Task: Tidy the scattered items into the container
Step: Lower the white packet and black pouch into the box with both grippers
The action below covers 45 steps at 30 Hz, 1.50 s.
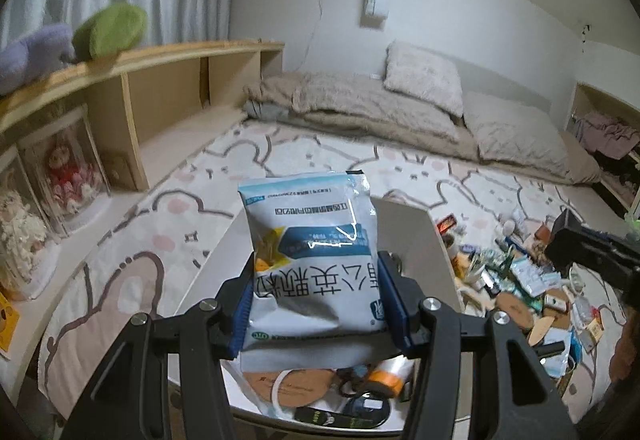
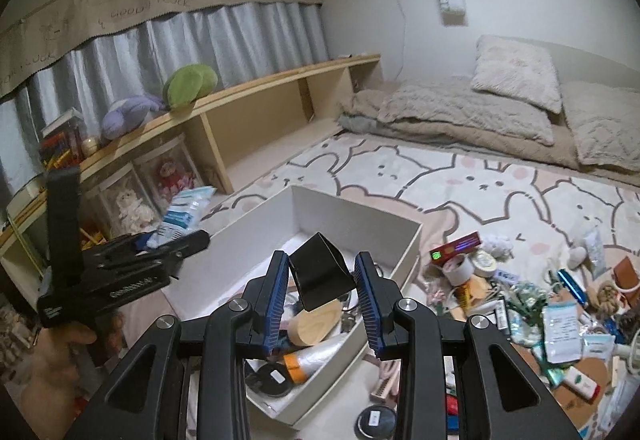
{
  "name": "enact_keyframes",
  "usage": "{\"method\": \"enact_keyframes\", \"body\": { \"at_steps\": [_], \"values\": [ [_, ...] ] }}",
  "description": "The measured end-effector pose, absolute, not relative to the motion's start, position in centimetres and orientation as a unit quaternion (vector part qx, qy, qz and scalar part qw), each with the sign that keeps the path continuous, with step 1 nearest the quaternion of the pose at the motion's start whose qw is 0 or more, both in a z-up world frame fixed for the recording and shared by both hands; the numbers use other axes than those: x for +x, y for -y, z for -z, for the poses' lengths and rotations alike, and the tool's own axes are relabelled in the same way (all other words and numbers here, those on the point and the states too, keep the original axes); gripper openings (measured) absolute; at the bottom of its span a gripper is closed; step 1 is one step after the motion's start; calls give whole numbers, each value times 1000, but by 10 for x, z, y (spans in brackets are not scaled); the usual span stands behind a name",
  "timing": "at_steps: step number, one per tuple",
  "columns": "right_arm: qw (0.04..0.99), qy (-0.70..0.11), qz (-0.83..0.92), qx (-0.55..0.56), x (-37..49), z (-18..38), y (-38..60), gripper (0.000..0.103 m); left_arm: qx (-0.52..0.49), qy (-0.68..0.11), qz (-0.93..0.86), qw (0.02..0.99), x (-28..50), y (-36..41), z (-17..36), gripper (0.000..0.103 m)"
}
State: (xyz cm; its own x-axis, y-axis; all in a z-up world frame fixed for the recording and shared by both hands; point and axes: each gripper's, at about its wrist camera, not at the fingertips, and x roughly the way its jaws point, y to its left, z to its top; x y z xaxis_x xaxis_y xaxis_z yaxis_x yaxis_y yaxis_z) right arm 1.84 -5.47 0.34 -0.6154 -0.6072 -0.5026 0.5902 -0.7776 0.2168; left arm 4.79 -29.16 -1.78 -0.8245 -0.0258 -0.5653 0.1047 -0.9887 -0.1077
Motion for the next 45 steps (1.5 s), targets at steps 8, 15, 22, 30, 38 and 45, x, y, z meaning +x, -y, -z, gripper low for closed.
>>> {"method": "enact_keyframes", "body": {
  "at_steps": [8,15,22,30,38,45],
  "values": [
    [341,5,889,306,3,7,76,35,345,-48,937,23,16,301,42,55],
    [355,-1,872,336,-9,24,97,35,394,-53,918,12,-2,313,65,55],
    [360,-10,862,356,-16,37,115,35,436,-51,899,11,-17,319,78,55],
    [365,-18,859,359,-18,40,128,35,472,-25,881,20,-39,324,87,55],
    [365,-10,855,367,-25,43,133,35,445,9,894,45,-40,321,78,95],
    [363,-15,856,368,-25,45,133,35,440,-8,897,54,-38,329,78,95]
  ]
}}
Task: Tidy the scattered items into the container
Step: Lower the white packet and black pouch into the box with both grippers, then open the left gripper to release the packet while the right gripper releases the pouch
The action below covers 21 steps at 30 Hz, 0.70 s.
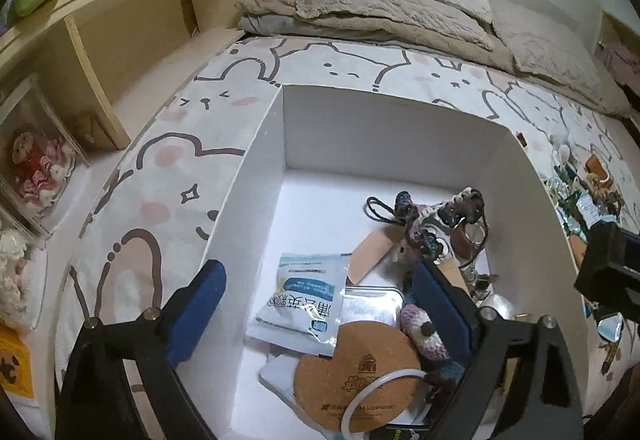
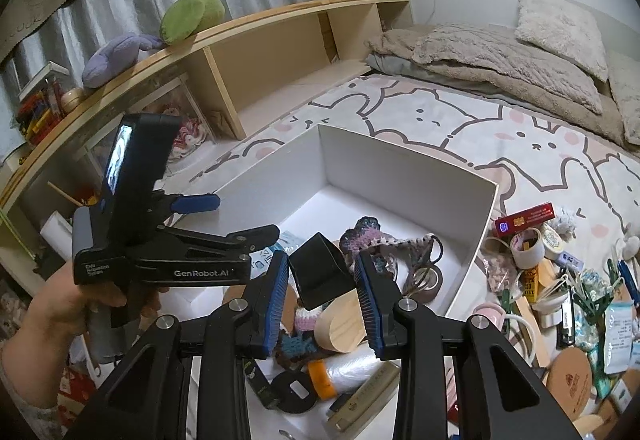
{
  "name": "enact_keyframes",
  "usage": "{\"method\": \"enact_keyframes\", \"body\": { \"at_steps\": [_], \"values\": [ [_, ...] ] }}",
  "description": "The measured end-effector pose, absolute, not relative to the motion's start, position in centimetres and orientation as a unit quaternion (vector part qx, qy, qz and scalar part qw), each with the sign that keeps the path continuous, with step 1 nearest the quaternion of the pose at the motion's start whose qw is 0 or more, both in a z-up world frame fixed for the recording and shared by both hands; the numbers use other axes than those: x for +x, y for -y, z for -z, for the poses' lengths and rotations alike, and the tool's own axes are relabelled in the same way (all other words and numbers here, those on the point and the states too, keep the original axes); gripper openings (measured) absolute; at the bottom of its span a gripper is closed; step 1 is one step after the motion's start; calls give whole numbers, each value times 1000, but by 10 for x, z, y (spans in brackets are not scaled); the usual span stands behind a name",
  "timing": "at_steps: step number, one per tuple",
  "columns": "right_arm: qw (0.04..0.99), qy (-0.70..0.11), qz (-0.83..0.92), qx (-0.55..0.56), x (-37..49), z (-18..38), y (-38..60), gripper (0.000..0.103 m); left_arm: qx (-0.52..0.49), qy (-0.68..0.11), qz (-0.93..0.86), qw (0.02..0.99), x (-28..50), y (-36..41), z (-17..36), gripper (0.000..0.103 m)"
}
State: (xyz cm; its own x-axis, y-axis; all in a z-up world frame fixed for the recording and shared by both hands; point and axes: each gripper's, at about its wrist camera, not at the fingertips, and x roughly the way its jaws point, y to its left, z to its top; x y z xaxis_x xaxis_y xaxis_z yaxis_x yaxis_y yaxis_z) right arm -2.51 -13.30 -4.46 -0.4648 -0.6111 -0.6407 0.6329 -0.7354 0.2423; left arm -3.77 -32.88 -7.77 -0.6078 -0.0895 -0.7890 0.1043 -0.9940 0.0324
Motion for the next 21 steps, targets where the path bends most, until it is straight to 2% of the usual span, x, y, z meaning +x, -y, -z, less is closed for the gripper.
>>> {"method": "enact_keyframes", "body": {
  "at_steps": [11,16,21],
  "values": [
    [366,-39,841,397,-45,56,141,35,414,-42,908,53,-32,337,76,95],
    [353,-79,835,414,-57,68,150,35,404,-30,913,57,-30,333,74,95],
    [353,-87,823,436,-66,77,156,35,380,-16,922,67,-24,330,72,95]
  ]
}}
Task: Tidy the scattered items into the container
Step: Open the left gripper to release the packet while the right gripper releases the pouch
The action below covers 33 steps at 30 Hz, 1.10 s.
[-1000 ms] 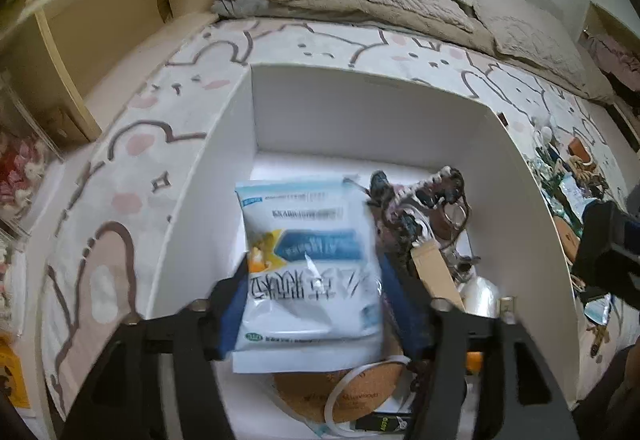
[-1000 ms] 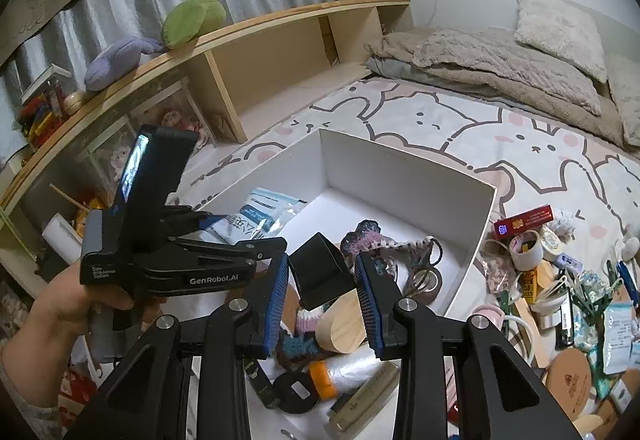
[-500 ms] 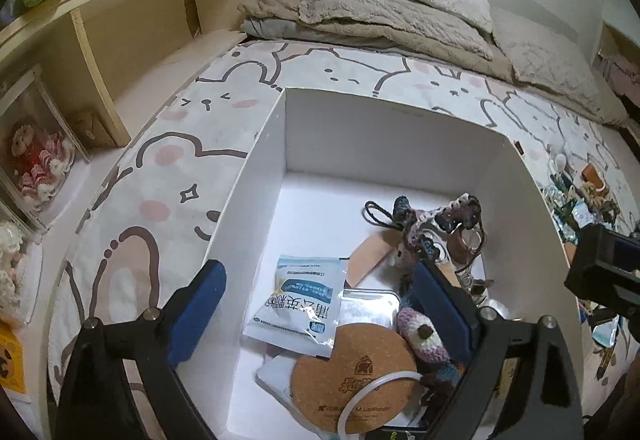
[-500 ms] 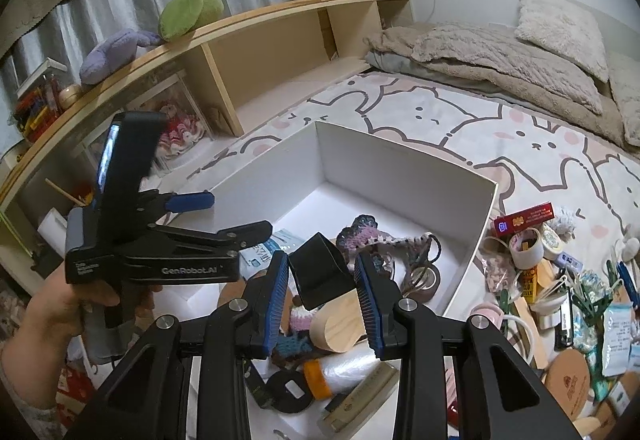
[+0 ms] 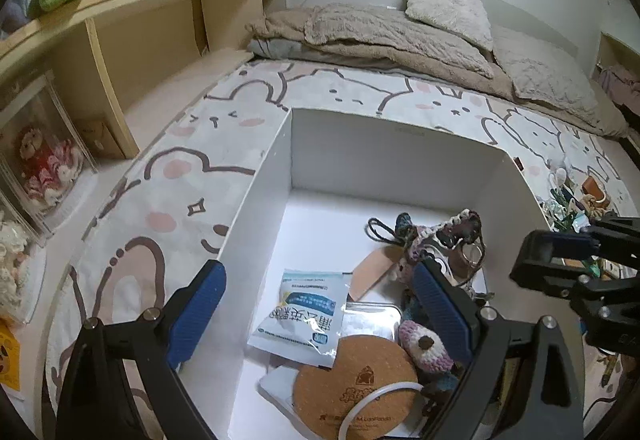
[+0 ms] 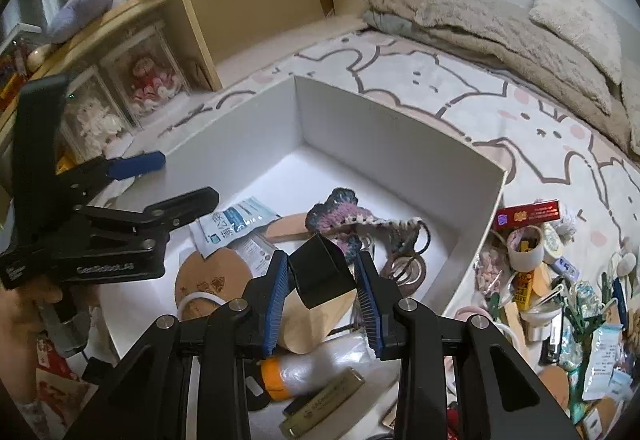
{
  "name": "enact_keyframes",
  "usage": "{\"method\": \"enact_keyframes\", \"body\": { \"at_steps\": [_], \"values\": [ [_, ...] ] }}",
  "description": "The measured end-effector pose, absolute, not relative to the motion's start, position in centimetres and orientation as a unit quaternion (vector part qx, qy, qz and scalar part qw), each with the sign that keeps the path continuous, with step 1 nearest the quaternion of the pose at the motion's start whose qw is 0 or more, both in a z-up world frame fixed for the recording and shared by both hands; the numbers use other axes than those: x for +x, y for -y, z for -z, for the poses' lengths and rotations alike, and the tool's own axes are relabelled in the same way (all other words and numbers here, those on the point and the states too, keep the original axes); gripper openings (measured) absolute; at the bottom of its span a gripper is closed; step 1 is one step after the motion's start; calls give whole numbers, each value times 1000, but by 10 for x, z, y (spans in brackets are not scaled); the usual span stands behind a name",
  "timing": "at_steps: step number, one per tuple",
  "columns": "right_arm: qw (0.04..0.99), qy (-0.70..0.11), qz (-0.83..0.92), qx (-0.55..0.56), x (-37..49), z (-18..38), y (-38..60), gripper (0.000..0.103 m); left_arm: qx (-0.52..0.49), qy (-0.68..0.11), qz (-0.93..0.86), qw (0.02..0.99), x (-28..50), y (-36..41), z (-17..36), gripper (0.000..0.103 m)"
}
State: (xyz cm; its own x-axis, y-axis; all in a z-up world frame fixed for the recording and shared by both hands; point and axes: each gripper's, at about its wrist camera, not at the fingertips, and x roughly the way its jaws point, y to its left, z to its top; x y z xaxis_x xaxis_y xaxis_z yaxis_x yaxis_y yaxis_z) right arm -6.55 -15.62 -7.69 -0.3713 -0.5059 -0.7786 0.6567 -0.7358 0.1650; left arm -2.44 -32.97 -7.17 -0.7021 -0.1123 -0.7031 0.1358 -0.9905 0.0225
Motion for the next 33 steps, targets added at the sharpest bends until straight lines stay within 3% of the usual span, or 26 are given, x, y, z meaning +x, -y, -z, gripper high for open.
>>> {"method": "enact_keyframes", "body": {
  "at_steps": [20,21,24,33],
  "values": [
    [400,-100,788,458,-69,92,207,35,337,-106,934,53,-13,352,66,95],
    [400,-96,791,453,-69,92,207,37,337,-105,934,53,-13,352,66,95],
    [396,-87,800,441,-70,90,206,84,338,-103,934,52,-14,352,66,95],
    [390,-115,800,442,-64,95,203,87,339,-98,934,53,-14,350,67,95]
  ]
}}
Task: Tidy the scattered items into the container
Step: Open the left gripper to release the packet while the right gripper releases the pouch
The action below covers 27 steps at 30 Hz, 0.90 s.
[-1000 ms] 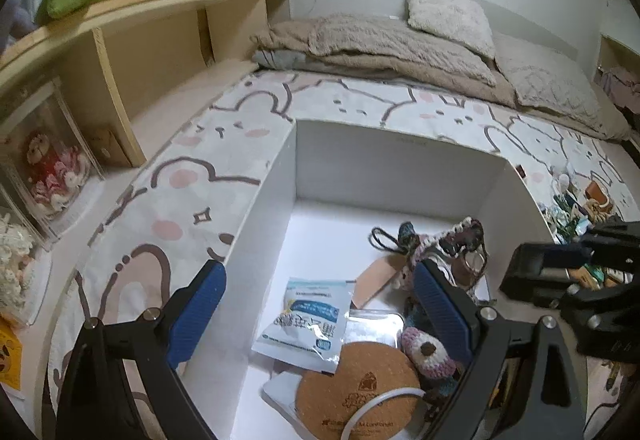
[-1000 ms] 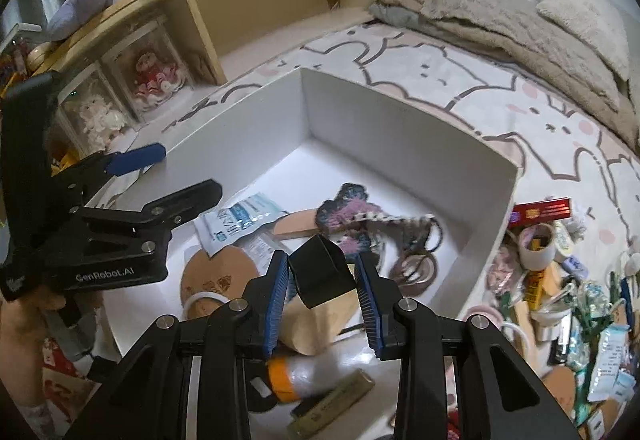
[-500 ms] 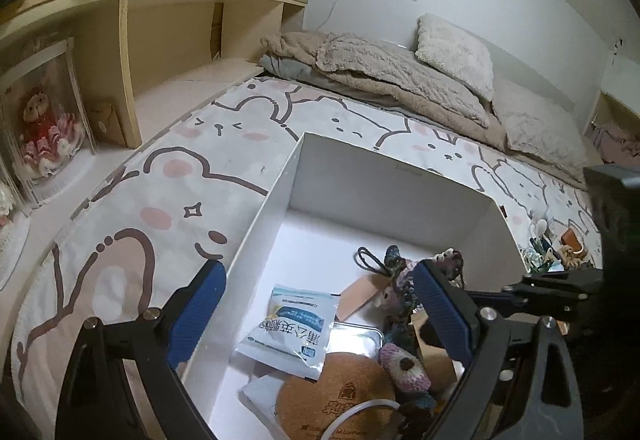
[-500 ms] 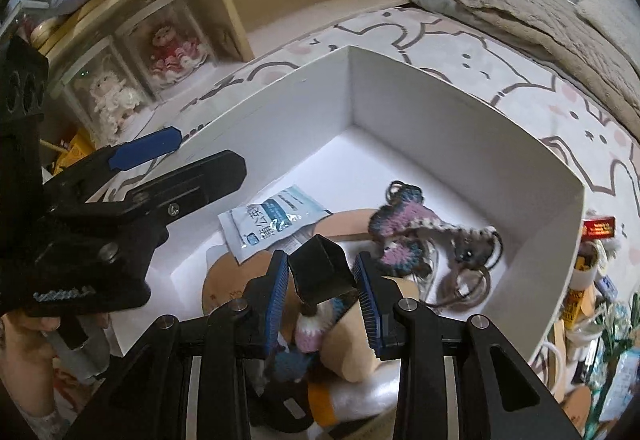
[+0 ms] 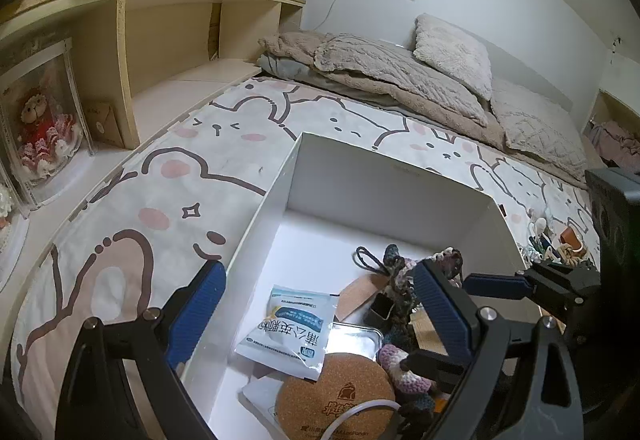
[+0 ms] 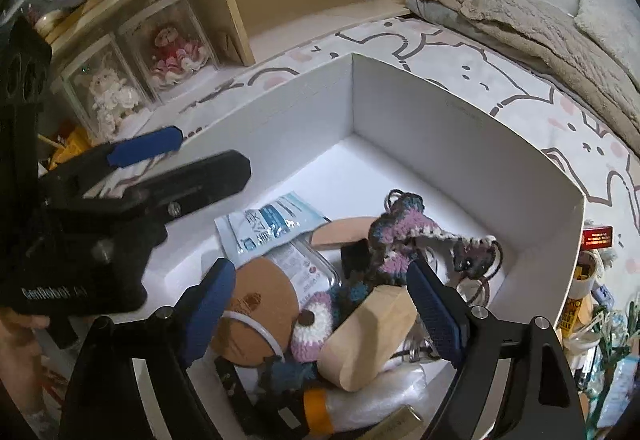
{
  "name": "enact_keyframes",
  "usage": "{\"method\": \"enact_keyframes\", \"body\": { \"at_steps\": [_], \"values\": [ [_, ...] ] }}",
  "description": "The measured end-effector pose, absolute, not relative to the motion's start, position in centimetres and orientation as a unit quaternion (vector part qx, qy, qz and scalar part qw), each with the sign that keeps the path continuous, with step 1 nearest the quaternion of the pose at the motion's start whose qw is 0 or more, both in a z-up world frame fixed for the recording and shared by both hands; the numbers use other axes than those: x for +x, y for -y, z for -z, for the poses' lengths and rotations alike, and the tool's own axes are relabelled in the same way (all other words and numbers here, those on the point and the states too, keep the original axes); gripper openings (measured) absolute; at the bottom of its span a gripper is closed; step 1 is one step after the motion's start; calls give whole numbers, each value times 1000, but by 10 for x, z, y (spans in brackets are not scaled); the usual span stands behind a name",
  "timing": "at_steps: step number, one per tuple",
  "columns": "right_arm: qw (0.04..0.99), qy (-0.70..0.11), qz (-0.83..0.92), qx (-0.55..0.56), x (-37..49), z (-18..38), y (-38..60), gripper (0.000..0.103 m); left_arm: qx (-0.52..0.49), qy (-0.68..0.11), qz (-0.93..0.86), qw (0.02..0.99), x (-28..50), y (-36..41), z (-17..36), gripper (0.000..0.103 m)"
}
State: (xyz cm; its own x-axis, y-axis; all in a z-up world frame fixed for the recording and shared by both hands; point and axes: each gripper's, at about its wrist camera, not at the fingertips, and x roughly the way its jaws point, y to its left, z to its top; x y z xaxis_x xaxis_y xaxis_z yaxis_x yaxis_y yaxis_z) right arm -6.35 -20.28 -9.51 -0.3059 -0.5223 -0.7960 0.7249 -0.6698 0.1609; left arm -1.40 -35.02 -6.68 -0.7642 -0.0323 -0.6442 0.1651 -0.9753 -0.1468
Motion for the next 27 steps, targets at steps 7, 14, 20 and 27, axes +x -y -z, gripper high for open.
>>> {"method": "enact_keyframes", "body": {
  "at_steps": [7,14,20,27],
  "values": [
    [391,-99,803,439,-63,91,193,87,345,-83,933,58,-16,348,68,95],
    [392,-74,805,438,-65,86,178,88,350,-74,931,68,-15,346,69,95],
    [391,-66,810,431,-62,83,168,88,354,-69,930,72,-16,345,68,95],
    [388,-51,819,420,-59,76,155,88,351,-80,930,77,-13,347,65,103]
  ]
}}
